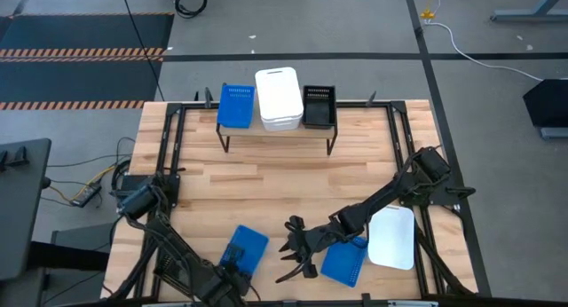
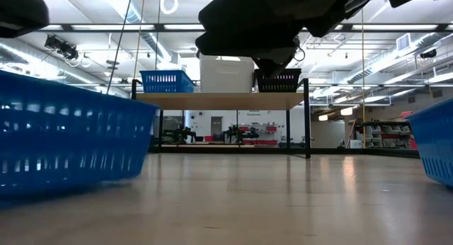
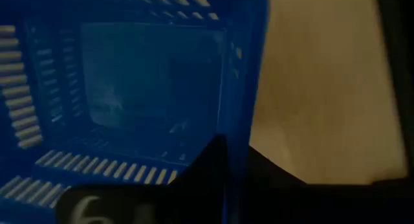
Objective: Stack baskets on shelf by color
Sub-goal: Stack the bottom left blue bin into the blue bin on the shelf
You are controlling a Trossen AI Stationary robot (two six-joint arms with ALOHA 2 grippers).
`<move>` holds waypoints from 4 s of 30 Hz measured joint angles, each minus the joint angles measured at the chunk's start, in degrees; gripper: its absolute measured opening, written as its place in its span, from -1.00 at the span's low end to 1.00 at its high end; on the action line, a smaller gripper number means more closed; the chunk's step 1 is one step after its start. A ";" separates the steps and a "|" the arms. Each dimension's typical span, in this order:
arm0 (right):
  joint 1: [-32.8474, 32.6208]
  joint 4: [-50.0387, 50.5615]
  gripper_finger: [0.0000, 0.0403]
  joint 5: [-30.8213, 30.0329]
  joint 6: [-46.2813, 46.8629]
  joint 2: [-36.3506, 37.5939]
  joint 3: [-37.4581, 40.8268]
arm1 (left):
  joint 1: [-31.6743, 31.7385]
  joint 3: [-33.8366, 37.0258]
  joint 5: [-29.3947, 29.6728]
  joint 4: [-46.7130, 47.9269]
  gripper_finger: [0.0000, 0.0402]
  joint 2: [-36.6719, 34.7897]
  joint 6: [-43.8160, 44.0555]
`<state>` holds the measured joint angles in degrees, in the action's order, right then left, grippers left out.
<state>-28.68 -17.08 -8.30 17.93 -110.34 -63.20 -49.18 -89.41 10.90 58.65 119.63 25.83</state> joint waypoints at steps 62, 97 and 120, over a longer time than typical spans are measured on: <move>14.73 2.41 -0.43 9.95 -15.07 -0.02 0.00 | 76.00 -13.20 6.60 21.79 -1.00 -27.97 -52.23; 14.73 5.57 -0.43 9.95 -16.65 -0.02 0.00 | 74.09 -13.18 6.64 25.77 -0.67 -23.21 -55.73; 14.73 5.64 -0.43 10.01 -16.63 -0.03 -0.01 | 74.09 -13.18 6.54 25.22 -0.72 -23.23 -53.59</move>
<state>-13.96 -11.44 1.72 1.30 -110.38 -63.21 24.91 -102.59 17.43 83.88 96.40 -27.77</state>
